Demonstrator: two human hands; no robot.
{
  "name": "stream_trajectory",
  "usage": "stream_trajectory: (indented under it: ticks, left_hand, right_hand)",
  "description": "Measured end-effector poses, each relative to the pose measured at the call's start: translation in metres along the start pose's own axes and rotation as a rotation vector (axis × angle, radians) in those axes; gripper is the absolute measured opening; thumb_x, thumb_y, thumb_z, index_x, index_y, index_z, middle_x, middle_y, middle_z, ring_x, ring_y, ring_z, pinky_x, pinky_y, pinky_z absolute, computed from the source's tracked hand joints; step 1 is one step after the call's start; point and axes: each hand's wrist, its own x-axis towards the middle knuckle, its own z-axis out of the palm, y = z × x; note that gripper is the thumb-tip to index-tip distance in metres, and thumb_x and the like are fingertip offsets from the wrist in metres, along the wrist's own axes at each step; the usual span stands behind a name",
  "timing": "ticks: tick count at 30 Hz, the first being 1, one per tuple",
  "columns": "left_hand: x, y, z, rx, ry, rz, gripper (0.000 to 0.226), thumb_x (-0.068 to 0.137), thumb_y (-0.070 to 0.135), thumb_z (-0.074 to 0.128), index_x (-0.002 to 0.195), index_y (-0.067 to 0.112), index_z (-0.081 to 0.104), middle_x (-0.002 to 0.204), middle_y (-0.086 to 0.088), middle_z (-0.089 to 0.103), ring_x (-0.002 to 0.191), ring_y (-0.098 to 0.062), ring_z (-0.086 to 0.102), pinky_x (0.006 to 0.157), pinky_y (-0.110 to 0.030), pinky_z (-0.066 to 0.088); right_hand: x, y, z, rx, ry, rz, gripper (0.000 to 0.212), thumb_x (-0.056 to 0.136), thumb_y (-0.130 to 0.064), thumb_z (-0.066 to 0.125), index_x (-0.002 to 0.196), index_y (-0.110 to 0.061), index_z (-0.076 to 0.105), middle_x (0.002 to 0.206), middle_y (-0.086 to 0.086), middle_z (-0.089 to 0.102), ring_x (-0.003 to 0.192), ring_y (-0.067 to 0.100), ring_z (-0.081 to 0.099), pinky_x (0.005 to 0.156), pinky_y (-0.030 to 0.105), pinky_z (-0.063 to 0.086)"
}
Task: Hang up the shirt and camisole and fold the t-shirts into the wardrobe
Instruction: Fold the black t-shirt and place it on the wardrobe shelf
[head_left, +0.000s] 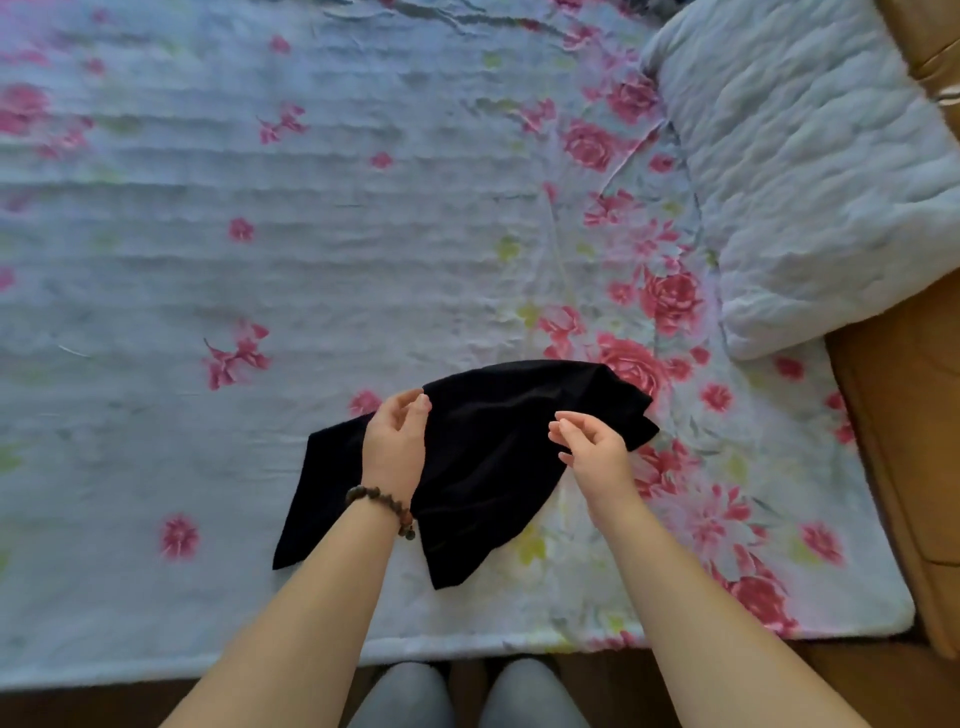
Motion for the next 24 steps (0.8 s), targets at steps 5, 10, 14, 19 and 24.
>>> stream_trajectory:
  ticks: [5,10,14,19,24]
  left_hand:
    - [0.014,-0.053,0.028,0.582,-0.107,0.138,0.04,0.083,0.035,0.07,0.119,0.024,0.059,0.119,0.011,0.055,0.11,-0.005,0.051,0.095,-0.021,0.041]
    - [0.022,-0.11,0.065,0.994,-0.238,0.112,0.066,0.079,0.052,0.068,0.136,0.029,0.047,0.144,0.007,0.038,0.134,-0.013,0.035,0.11,-0.031,0.033]
    - [0.032,-0.151,0.087,1.242,-0.256,0.07,0.086,0.081,0.055,0.063,0.15,0.033,0.016,0.159,0.001,0.009,0.146,-0.021,0.006,0.115,-0.036,0.02]
    - [0.043,-0.185,0.095,1.295,-0.17,0.047,0.063,0.087,0.041,0.063,0.142,0.028,0.033,0.143,0.0,0.034,0.129,-0.02,0.035,0.103,-0.031,0.035]
    - [0.052,-0.188,0.089,1.141,-0.103,0.075,0.017,0.092,0.032,0.056,0.106,0.023,0.061,0.101,0.007,0.059,0.094,-0.016,0.053,0.078,-0.028,0.043]
  right_hand:
    - [0.049,0.024,-0.017,-0.662,-0.203,-0.233,0.046,0.088,-0.022,0.064,0.132,-0.027,0.052,0.138,-0.009,0.044,0.125,0.008,0.041,0.104,0.028,0.037]
    - [0.097,0.062,-0.019,-1.166,-0.367,-0.336,0.064,0.086,-0.017,0.065,0.141,-0.038,0.038,0.158,-0.01,0.013,0.145,0.015,0.011,0.117,0.038,0.018]
    - [0.134,0.087,-0.016,-1.399,-0.387,-0.418,0.085,0.087,-0.008,0.059,0.148,-0.043,0.012,0.16,-0.007,-0.01,0.147,0.018,-0.009,0.119,0.042,0.008]
    - [0.168,0.114,-0.011,-1.458,-0.334,-0.417,0.09,0.081,0.01,0.049,0.149,-0.039,0.015,0.16,-0.003,-0.002,0.147,0.022,0.0,0.116,0.038,0.02]
    - [0.189,0.121,-0.008,-1.172,-0.224,-0.495,0.042,0.083,0.005,0.054,0.118,-0.015,0.065,0.109,0.003,0.06,0.112,0.022,0.048,0.081,0.034,0.049]
